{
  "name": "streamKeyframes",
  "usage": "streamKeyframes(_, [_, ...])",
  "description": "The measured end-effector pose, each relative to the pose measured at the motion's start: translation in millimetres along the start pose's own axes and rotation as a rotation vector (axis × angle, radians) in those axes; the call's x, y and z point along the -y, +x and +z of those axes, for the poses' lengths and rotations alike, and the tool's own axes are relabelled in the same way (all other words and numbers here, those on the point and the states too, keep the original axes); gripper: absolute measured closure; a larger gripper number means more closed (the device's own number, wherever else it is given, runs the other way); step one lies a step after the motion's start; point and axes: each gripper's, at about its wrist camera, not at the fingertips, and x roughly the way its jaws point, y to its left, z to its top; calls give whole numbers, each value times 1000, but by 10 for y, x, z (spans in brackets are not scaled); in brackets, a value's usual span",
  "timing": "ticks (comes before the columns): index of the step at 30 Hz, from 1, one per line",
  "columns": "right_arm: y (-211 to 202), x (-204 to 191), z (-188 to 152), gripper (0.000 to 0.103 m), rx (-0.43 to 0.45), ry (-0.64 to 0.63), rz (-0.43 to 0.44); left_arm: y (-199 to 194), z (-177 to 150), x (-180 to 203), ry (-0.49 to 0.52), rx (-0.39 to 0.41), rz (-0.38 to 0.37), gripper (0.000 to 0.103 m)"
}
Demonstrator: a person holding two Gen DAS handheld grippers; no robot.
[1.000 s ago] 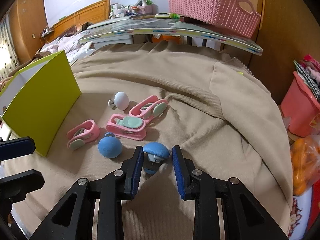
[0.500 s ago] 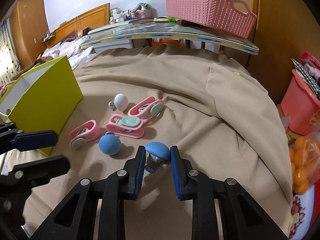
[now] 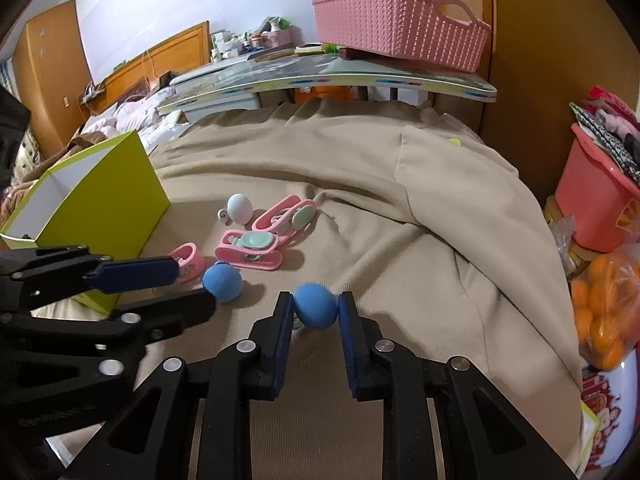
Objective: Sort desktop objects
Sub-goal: 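Move the right tool down around the blue mushroom knob, then close the right tool on the blue mushroom knob while the left tool approaches the blue ball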
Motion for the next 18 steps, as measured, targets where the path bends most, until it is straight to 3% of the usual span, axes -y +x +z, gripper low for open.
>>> streamKeyframes(18, [-78, 101, -56, 84, 13, 17, 9, 289, 92, 34, -1, -42, 77, 64])
